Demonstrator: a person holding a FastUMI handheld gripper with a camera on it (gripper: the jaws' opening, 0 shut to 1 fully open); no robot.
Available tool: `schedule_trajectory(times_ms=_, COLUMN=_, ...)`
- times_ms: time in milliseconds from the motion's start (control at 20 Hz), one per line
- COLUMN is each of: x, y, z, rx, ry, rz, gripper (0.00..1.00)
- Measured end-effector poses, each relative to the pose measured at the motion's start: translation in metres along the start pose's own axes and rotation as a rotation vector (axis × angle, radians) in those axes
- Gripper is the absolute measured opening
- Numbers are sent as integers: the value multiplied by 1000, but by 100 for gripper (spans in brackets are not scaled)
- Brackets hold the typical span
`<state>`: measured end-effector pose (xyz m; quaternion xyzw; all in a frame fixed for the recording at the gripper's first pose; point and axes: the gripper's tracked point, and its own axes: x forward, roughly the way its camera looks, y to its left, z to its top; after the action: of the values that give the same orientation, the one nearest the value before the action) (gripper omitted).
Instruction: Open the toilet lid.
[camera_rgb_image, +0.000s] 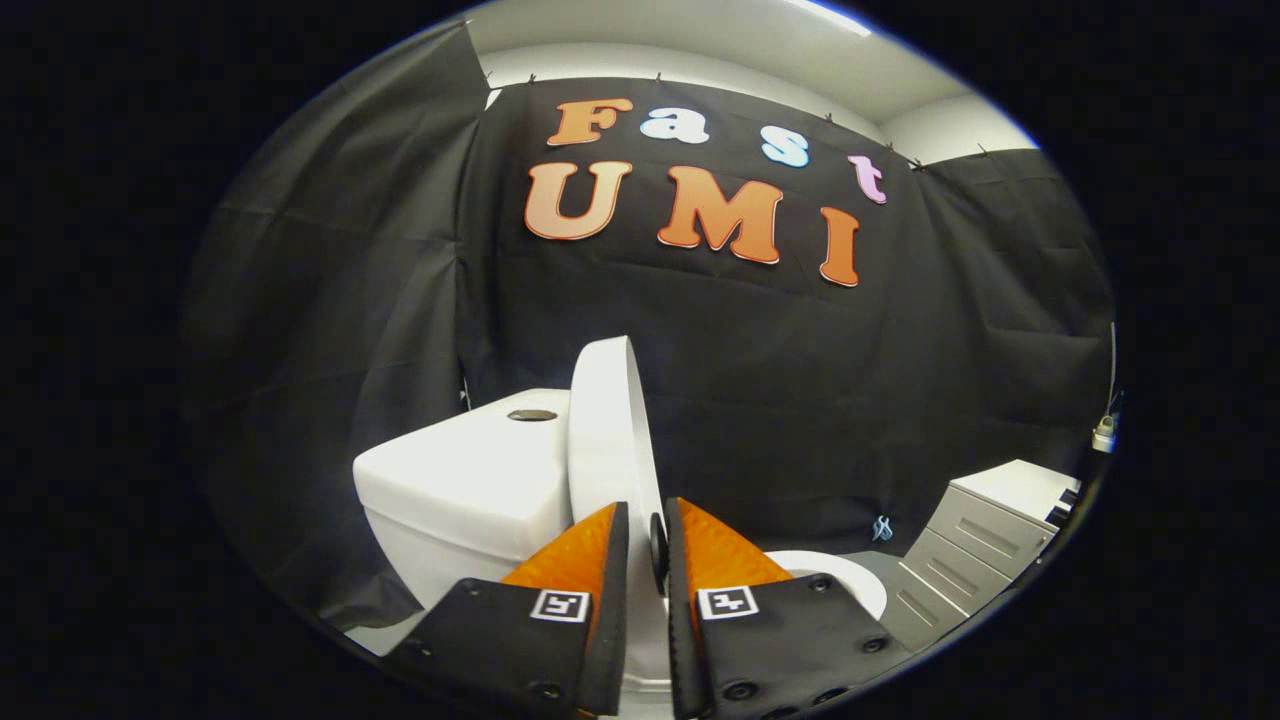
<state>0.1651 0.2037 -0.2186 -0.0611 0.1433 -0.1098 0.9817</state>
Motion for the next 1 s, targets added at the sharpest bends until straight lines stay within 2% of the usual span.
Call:
schedule_trajectory(times_ms=50, x=-1, y=3, z=-1, rx=-1, ry=5, rz=13, gripper=39)
schedule_trajectory(times_ms=150, x=-1, y=7, z=-2, rx=1, ry=14, rz=37, gripper=59)
schedule_trajectory(times_ms=400, x=-10, y=6, z=8, rx=0, ry=-4, rz=64, gripper=85)
schedule_trajectory(times_ms=650, x=-28, y=-5, z=29, rx=37, ry=-55, rz=80, gripper=88)
schedule_trajectory(times_ms=850, x=-41, y=-20, z=49, rx=69, ry=-98, rz=79, gripper=98)
schedule_trajectory(times_ms=1000, x=-49, y=-32, z=63, rx=76, ry=-121, rz=75, gripper=98)
